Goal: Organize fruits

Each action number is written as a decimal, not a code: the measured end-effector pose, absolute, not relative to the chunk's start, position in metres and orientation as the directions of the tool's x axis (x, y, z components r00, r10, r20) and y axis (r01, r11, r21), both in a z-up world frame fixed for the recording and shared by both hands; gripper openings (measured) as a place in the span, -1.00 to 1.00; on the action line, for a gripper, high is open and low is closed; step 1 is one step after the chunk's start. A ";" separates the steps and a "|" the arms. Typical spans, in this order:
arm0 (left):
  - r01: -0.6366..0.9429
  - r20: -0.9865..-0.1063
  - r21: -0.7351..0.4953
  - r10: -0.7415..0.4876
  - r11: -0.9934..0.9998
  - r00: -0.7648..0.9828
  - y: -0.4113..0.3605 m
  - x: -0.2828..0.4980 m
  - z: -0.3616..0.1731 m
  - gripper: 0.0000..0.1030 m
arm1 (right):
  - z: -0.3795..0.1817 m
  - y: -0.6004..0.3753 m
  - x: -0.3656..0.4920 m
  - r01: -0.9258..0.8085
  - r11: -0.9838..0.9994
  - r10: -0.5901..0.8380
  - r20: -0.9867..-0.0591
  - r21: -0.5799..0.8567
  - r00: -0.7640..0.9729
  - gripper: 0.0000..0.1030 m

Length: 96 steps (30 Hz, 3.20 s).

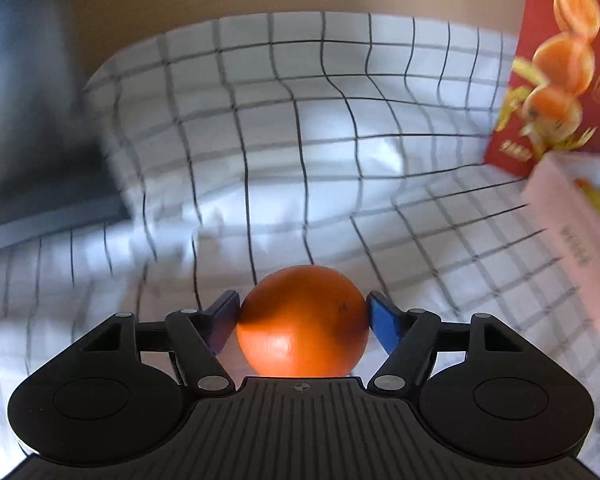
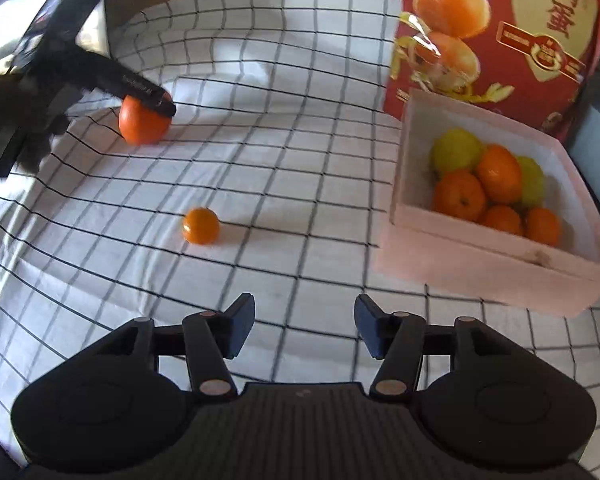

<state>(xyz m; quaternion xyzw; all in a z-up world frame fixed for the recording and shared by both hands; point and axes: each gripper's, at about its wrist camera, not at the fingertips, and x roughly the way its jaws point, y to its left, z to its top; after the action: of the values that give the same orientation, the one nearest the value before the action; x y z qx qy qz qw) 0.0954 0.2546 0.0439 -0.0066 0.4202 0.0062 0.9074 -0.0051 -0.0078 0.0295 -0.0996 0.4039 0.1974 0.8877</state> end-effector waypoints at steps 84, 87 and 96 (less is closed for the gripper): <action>0.249 -0.783 -0.207 -0.313 0.946 0.537 0.101 -0.009 0.043 0.45 | 0.013 -0.079 -0.023 -0.263 0.965 0.156 -0.763 -0.019 0.627 0.14; 0.250 -0.786 -0.208 -0.314 0.945 0.532 0.101 -0.009 0.044 0.46 | 0.012 -0.066 -0.016 -0.290 0.956 0.154 -0.751 -0.051 0.642 -0.11; 0.218 -0.812 -0.263 -0.337 0.940 0.476 0.107 -0.001 0.033 0.54 | 0.014 -0.053 -0.012 -0.321 0.942 0.142 -0.752 -0.096 0.643 -0.45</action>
<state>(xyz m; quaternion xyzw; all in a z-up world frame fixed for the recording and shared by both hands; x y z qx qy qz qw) -0.0014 0.1072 0.0327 -0.0617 0.4854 -0.1619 0.8569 -0.0121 -0.0532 0.0138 -0.1107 0.4024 0.1287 0.8996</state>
